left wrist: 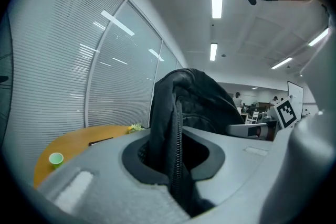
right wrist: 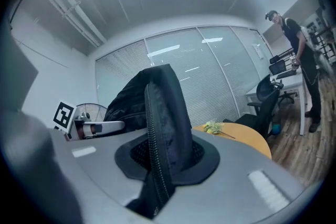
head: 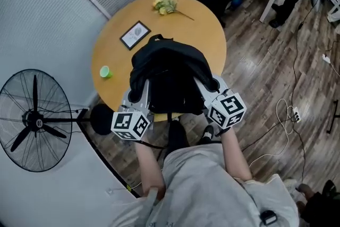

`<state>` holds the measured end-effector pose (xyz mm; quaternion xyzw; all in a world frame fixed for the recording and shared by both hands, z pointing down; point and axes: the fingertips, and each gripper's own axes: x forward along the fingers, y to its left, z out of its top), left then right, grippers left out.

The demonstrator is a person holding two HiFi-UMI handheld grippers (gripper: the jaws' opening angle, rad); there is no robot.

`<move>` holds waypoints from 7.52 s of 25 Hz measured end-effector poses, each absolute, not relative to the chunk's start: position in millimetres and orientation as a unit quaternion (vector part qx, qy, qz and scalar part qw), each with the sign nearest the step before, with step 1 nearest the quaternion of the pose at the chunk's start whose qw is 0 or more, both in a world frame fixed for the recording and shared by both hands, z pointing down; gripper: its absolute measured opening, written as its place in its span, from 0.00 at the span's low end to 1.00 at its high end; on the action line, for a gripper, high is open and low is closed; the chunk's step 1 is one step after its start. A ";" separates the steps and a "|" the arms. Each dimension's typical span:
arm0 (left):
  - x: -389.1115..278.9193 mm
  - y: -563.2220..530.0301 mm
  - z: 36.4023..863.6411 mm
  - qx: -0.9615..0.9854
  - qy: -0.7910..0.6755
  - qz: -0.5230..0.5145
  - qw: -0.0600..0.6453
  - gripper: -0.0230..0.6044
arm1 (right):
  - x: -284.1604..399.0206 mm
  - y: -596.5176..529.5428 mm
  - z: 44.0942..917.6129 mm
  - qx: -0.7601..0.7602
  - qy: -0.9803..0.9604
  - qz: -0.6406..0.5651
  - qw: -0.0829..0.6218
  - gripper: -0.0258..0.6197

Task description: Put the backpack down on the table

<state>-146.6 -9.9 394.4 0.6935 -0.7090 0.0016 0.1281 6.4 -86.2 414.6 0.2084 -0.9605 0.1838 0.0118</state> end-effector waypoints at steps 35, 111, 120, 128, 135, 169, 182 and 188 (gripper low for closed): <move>-215.8 -180.5 524.5 0.840 -0.493 0.055 0.219 0.11 | -42.3 -171.4 534.2 0.437 -0.861 0.241 0.093 0.13; -262.5 -311.3 761.3 0.720 -0.538 0.239 0.367 0.25 | -67.5 -328.3 758.1 0.322 -0.820 0.353 0.315 0.14; -262.5 -312.2 784.1 0.717 -0.531 0.263 0.369 0.30 | -64.6 -331.3 779.1 0.335 -0.800 0.349 0.354 0.18; -265.6 -315.1 789.6 0.719 -0.527 0.247 0.380 0.32 | -62.9 -335.1 787.5 0.348 -0.790 0.360 0.354 0.22; -265.4 -311.8 786.5 0.724 -0.524 0.253 0.370 0.34 | -58.1 -333.0 780.8 0.366 -0.780 0.361 0.358 0.26; -260.6 -215.4 669.2 0.768 -0.533 0.195 0.297 0.45 | -35.8 -245.5 668.9 0.447 -0.789 0.303 0.292 0.32; -254.0 -175.9 617.2 0.780 -0.541 0.140 0.283 0.45 | -48.4 -208.9 639.5 0.472 -0.791 0.295 0.253 0.32; -256.0 -155.0 605.2 0.779 -0.544 0.130 0.284 0.45 | -58.6 -193.3 624.1 0.472 -0.800 0.285 0.238 0.33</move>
